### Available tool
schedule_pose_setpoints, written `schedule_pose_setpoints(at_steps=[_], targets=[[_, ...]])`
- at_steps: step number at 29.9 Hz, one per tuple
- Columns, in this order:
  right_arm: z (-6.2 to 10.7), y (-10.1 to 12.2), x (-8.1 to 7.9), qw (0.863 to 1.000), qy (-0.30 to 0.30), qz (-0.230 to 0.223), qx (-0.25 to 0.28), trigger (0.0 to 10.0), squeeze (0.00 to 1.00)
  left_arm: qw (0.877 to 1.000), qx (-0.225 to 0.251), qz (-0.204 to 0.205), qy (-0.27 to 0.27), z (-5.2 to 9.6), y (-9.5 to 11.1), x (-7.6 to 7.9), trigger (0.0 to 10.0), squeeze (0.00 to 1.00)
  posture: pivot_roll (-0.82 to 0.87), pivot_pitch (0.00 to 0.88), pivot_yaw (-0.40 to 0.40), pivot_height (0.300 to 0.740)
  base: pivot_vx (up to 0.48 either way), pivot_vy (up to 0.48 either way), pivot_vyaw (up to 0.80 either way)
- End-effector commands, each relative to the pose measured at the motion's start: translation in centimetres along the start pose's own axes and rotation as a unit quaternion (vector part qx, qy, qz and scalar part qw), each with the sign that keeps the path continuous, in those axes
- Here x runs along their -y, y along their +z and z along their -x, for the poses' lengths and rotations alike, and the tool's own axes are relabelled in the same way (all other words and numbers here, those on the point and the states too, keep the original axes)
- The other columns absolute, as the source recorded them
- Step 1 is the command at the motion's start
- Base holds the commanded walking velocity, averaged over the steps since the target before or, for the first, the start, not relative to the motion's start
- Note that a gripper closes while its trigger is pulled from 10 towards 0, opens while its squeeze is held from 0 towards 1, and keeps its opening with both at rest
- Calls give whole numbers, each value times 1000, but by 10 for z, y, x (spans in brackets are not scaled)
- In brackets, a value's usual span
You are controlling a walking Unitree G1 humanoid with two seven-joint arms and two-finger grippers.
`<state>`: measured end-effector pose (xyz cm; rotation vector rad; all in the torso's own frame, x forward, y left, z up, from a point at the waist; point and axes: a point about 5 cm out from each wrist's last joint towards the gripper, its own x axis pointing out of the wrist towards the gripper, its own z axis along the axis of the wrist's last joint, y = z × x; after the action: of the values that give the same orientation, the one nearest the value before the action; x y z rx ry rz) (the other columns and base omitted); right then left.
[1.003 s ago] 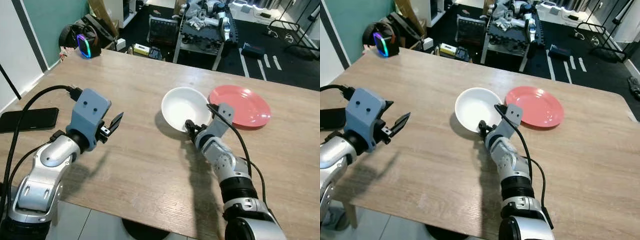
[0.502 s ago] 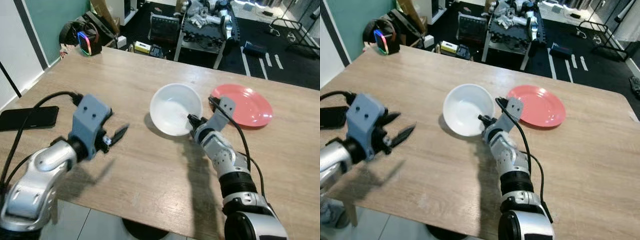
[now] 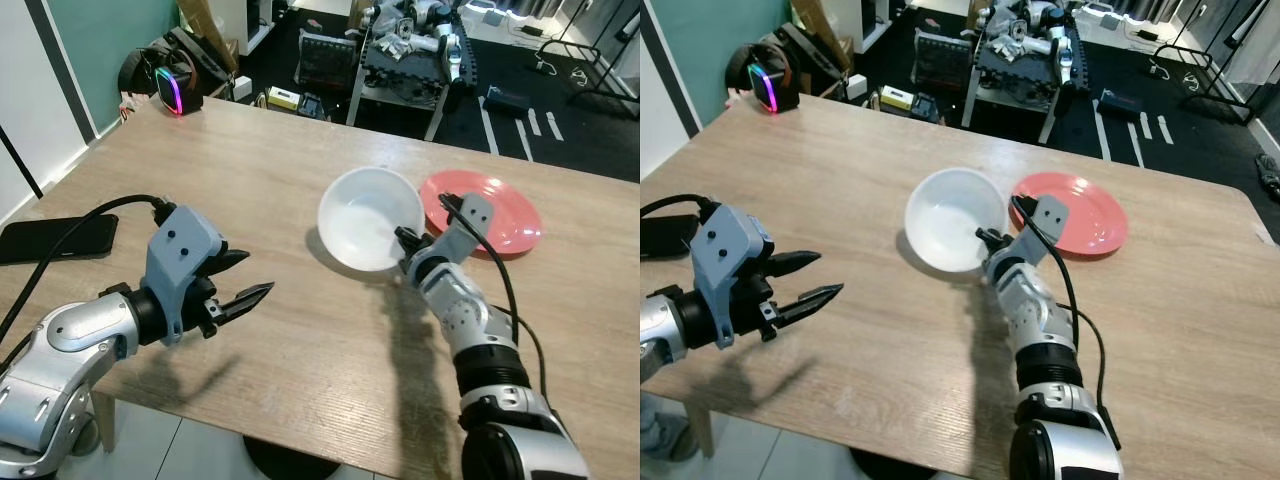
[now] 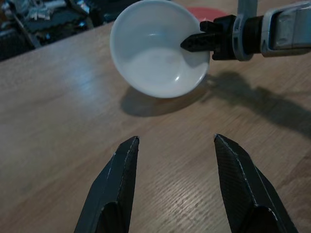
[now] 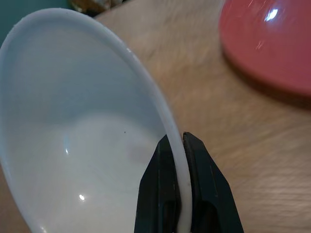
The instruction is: Setting the table
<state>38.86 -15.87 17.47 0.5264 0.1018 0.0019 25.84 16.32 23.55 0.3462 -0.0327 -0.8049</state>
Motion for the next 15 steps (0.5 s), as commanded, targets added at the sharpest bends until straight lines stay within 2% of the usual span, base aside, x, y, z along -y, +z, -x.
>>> schedule_pose_setpoints(at_steps=[1, 4, 6, 8, 9, 11, 12, 13, 14, 15], targets=[[4, 13, 9, 999, -12, 6, 32, 0, 0, 1000, 9, 0, -13, -3, 3, 6, 10000, 0, 99, 0, -14, 740, 0, 0, 0], [7, 25, 11, 998, -4, 15, 61, 0, 0, 1000, 16, 0, -7, -5, 5, 6, 10000, 0, 95, 0, -13, 740, 0, 0, 0], [15, 48, 11, 993, 14, 13, 114, 0, 0, 1000, 28, 2, 5, -10, 7, 5, 10000, 0, 78, 0, -7, 740, 0, 0, 0], [15, 48, 11, 993, 14, 13, 114, 0, 0, 1000, 28, 2, 5, -10, 7, 5, 10000, 0, 78, 0, -7, 740, 0, 0, 0], [22, 60, 12, 989, 25, 8, 143, 10000, 0, 999, 34, 0, 17, -13, 9, 3, 10000, 0, 70, 0, -1, 740, 0, 0, 0], [22, 60, 12, 989, 25, 8, 143, 10000, 0, 999, 34, 0, 17, -13, 9, 3, 10000, 0, 70, 0, -1, 740, 0, 0, 0], [29, 68, 14, 986, 29, 6, 165, 10000, 0, 998, 40, 0, 46, -17, 10, -2, 10000, 0, 64, 0, 4, 740, 0, 0, 0], [39, 68, 21, 984, 22, 7, 179, 10000, 0, 996, 50, 4, 72, -22, 12, -6, 10000, 0, 49, 0, 9, 740, 0, 0, 0], [39, 68, 21, 984, 22, 7, 179, 10000, 0, 996, 50, 4, 72, -22, 12, -6, 10000, 0, 49, 0, 9, 740, 0, 0, 0], [49, 63, 30, 983, 7, 15, 184, 10000, 0, 993, 61, 9, 96, -26, 14, -9, 10000, 0, 34, 0, 14, 740, 0, 0, 0]])
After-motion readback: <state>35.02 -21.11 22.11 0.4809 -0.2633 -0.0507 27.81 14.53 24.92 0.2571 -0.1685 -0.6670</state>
